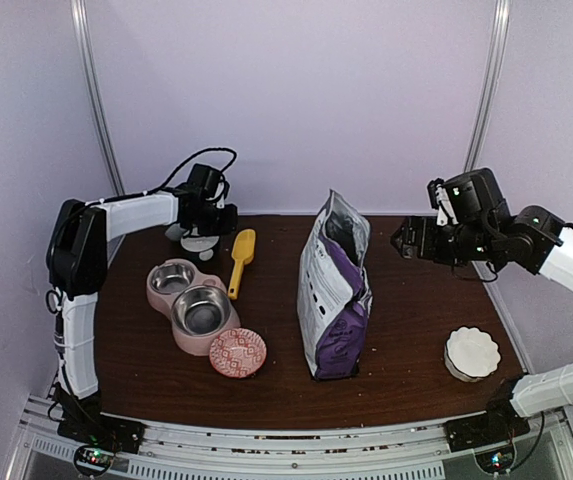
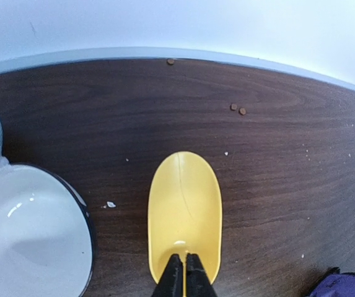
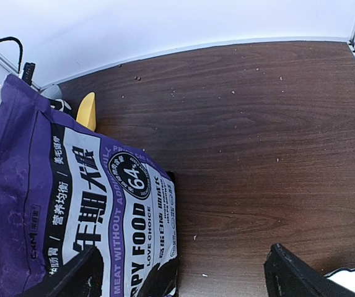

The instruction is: Serve the pet food

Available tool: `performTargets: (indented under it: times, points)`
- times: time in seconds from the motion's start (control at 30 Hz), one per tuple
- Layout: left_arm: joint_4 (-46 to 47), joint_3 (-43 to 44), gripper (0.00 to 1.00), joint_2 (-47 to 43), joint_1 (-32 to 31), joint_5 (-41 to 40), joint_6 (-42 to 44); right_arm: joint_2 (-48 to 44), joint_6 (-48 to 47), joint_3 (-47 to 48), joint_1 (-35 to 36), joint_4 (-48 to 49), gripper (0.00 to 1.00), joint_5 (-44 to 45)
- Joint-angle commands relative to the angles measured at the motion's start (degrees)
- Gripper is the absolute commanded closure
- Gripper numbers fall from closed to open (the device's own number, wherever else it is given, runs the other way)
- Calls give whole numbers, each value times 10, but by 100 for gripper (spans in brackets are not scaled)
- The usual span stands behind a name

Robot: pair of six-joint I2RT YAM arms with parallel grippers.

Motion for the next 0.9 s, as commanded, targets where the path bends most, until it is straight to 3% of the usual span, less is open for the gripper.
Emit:
performTargets:
  times: [0.0,0.17,0.37,0.87]
  points:
    - [-10,6,88,23,6,4,2,-12,4,-11,-4,0,8,11]
    - [-4,3,71,42,16,9,0,-15,6,-10,-3,-2,8,13]
    - [-3,26,60,71,22,36,3,-10,8,-6,-3,-1,8,11]
    - [-9,59,66,118,22,57,2,8,7,4,-4,-3,8,9]
